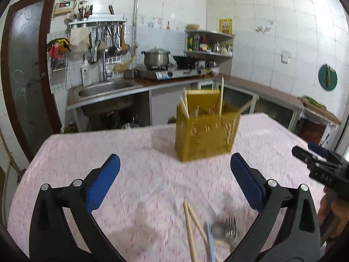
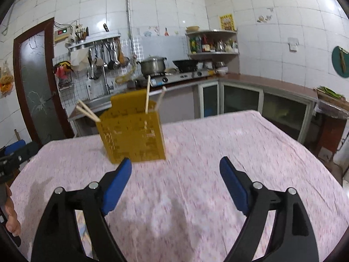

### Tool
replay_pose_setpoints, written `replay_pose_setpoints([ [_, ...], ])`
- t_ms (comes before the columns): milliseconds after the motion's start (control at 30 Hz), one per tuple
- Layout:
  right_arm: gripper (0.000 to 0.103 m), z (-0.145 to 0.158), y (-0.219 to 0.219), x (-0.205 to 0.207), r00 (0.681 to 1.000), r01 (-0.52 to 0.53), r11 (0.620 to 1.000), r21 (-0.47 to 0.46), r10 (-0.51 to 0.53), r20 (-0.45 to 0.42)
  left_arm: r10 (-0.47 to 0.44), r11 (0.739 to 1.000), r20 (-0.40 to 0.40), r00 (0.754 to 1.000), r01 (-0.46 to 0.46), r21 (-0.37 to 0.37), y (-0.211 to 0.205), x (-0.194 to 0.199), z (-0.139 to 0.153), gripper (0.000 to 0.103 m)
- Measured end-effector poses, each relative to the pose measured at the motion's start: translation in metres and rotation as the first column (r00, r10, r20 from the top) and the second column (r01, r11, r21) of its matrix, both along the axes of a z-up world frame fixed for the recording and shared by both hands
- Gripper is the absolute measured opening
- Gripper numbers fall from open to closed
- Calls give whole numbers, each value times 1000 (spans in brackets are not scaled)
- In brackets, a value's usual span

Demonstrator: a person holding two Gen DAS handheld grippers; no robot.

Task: Organize utensils
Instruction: 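Withdraw both grippers from the holder back toward the utensils, then close the left gripper on a wooden chopstick while the right gripper grasps the gray spoon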

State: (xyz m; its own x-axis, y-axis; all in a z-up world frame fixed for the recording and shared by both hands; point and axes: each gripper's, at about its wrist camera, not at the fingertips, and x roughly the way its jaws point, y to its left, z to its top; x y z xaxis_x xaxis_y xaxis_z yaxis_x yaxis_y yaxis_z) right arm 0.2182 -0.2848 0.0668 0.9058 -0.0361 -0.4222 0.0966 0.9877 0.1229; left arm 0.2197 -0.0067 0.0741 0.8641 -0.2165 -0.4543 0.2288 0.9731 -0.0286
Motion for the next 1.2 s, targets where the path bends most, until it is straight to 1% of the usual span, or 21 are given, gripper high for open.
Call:
replay_pose_setpoints([
  [100, 81, -8, 5, -12, 1000, 2, 1000, -19, -3, -13, -2, 1000, -29, 1000, 3, 19, 1, -14, -14, 98],
  [233, 81, -15, 20, -28, 999, -31, 997, -67, 29, -28, -25, 1000, -79, 997, 26, 1, 3, -27, -30, 98],
  [367, 81, -30, 34, -39, 996, -67, 992, -107, 59, -74, -37, 999, -116, 993, 38, 3, 0, -32, -45, 98],
  [500, 81, -46, 40, -43, 987, -93, 990, -109, 77, -143, -30, 1000, -164, 986, 30, -4, -1, -32, -60, 98],
  [633, 81, -56, 43, -48, 975, -119, 988, -101, 97, -199, -20, 1000, -222, 975, 18, -13, 3, -26, -71, 98],
  [867, 81, -72, 58, -43, 954, -169, 980, -102, 137, -265, -30, 999, -283, 959, 25, -21, 2, -19, -89, 96],
  [933, 81, -76, 61, -38, 949, -173, 981, -90, 141, -283, -25, 1000, -294, 955, 26, 0, -2, -17, -94, 90],
  [1000, 81, -80, 65, -34, 942, -182, 981, -70, 153, -300, -29, 999, -310, 950, 33, 7, -4, -14, -97, 74],
  [1033, 81, -80, 68, -34, 940, -188, 980, -70, 159, -303, -34, 999, -329, 944, 39, 10, -5, -10, -100, 69],
  [1067, 81, -80, 72, -33, 937, -200, 977, -76, 168, -306, -38, 999, -343, 939, 44, 9, -7, -7, -102, 60],
  [1100, 81, -81, 76, -33, 935, -211, 974, -84, 176, -309, -45, 999, -357, 933, 51, 7, -9, -3, -105, 54],
  [1167, 81, -81, 82, -32, 932, -220, 972, -88, 183, -313, -48, 998, -368, 929, 61, 25, -15, 5, -108, 50],
  [1200, 81, -81, 85, -31, 931, -221, 971, -86, 184, -316, -45, 997, -369, 928, 62, 35, -17, 8, -109, 50],
])
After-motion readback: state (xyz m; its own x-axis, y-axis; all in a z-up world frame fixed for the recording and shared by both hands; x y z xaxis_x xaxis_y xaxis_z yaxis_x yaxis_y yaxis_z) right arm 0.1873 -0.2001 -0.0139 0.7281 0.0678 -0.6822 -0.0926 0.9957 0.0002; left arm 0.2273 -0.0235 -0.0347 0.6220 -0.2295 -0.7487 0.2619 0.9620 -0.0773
